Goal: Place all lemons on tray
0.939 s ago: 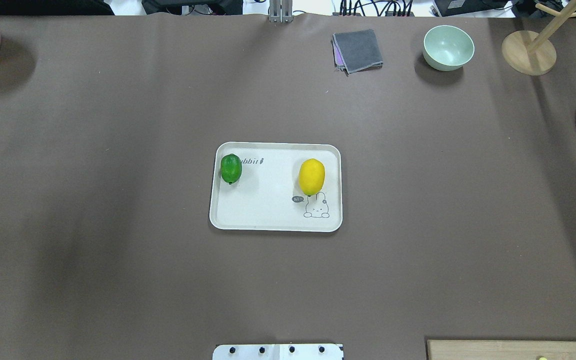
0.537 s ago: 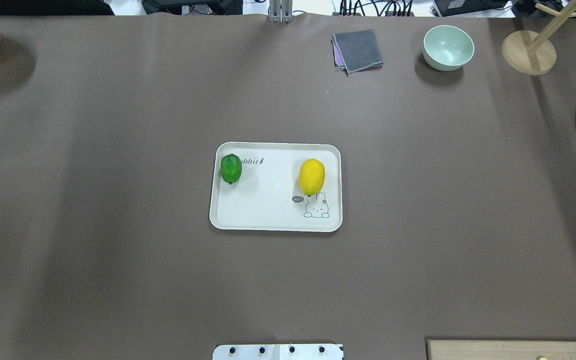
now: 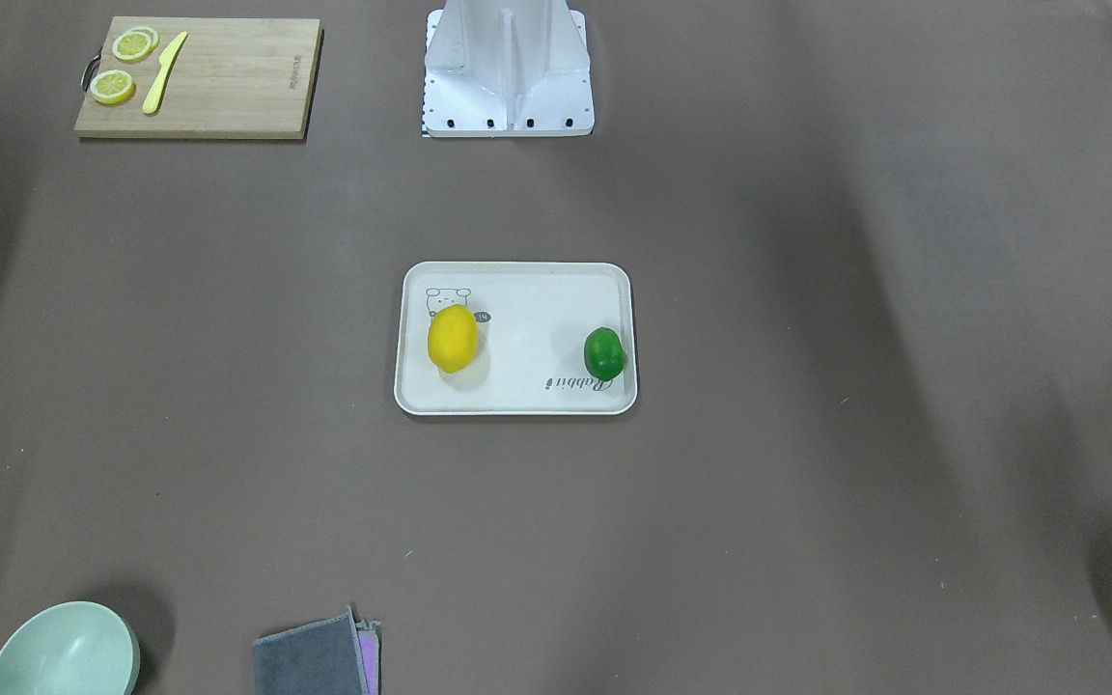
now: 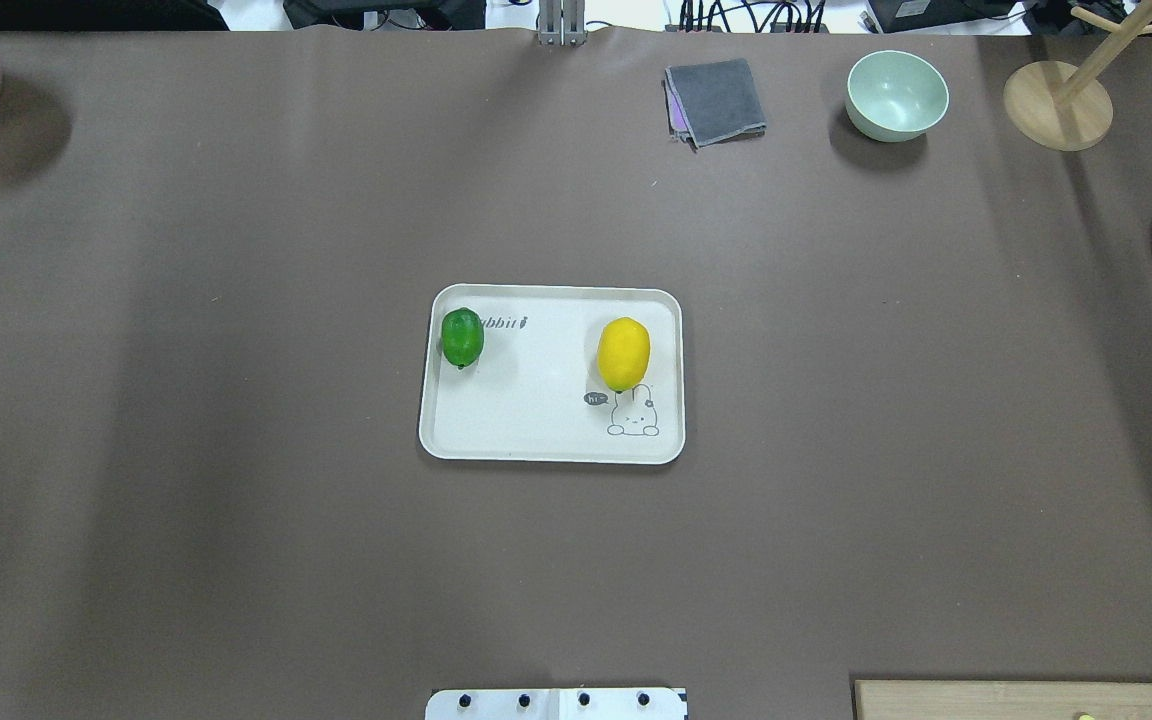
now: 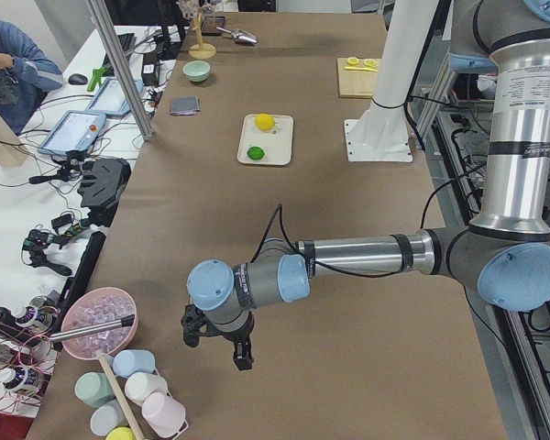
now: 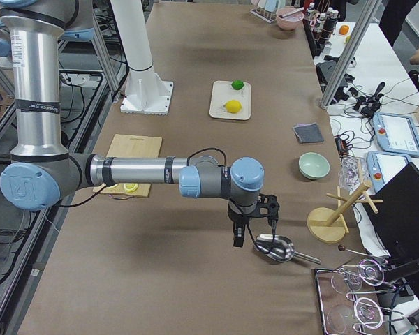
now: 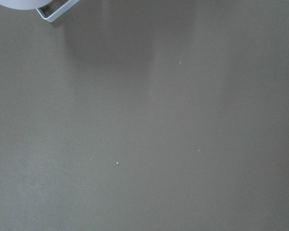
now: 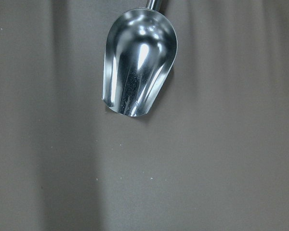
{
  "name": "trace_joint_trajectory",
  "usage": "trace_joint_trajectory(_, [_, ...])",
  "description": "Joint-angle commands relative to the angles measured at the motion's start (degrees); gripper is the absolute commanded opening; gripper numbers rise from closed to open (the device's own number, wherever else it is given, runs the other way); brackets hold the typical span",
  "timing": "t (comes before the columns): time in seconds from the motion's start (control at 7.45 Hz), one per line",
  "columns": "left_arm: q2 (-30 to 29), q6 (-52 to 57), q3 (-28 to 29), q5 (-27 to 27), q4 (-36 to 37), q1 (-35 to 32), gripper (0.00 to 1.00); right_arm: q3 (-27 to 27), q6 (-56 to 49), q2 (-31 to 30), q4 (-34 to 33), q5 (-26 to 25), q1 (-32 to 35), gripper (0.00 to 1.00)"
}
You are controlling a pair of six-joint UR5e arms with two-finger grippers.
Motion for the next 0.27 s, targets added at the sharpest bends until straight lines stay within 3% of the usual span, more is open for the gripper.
trace_joint_trajectory(0.0, [-0.6,0.0,0.3,0.9,0.5,-0.4,0.98,-0.1,0.0,0.0,0.0,0.1,0.1,1.00])
trace_joint_trajectory(0.13, [-0.6,0.0,0.3,0.9,0.5,-0.4,0.98,-0.1,0.0,-0.1,0.0,0.1,0.1,1.00])
